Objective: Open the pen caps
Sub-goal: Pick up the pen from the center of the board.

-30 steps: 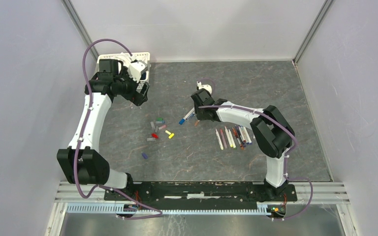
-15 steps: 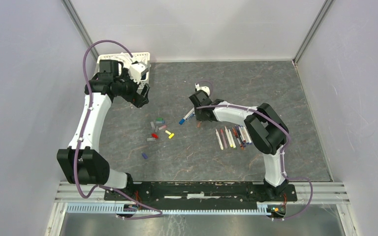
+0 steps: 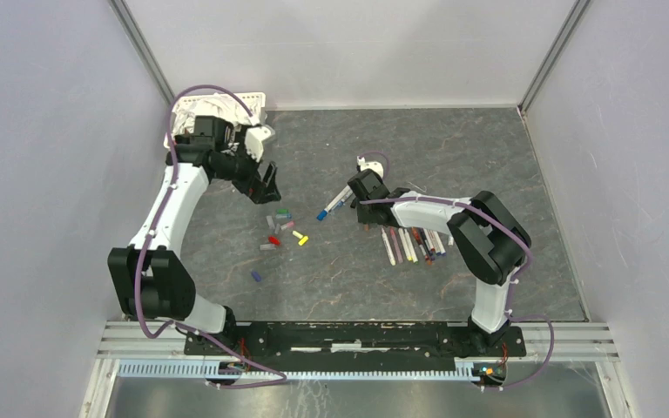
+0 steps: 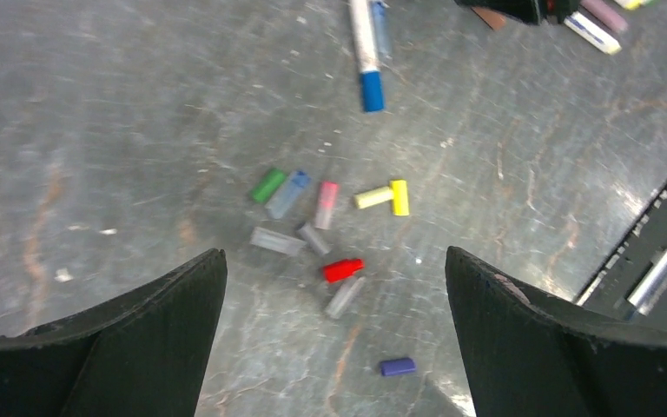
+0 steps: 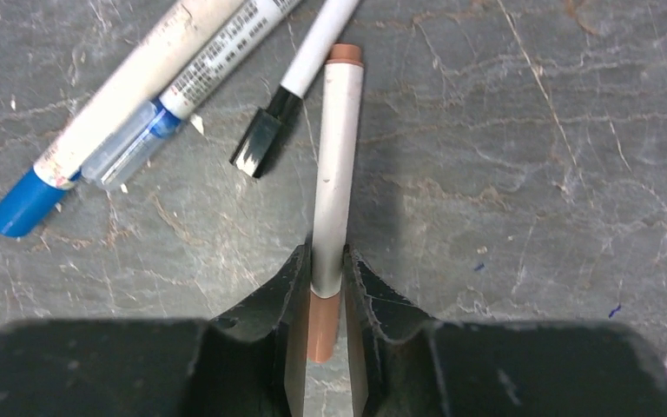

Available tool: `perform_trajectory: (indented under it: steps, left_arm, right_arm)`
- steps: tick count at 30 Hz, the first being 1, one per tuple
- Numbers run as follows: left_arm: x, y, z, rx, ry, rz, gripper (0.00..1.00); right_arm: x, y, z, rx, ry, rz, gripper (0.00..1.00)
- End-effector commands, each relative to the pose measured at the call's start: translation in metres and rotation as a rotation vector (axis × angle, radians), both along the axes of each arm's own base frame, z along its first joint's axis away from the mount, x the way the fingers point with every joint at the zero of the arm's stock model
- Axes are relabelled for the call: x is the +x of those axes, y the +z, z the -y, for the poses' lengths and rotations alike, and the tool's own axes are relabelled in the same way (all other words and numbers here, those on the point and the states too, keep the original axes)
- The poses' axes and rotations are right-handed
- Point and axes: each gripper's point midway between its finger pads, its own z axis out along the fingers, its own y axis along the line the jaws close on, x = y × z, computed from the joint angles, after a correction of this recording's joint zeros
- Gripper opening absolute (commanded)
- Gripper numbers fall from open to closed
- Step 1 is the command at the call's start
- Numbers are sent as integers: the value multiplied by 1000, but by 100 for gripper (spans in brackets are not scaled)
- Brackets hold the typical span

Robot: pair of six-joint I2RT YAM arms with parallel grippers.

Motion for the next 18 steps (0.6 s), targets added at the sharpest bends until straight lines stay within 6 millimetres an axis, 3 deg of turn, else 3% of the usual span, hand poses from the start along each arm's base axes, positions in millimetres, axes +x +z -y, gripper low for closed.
perform_trajectory:
  steps: [1,7,18]
  left_arm:
    - [-22,-19,27,-27,-107,-48,100]
    - [-20,-29,42,-6,-131,-76,100]
    - [4,-34,40,15,-76,-67,100]
  right_arm:
    - [-19,-1,11,0,5,-54,23]
    - [-23,4,8,14,26,-62,19]
    - [-26,-6,9,-6,35,-95,0]
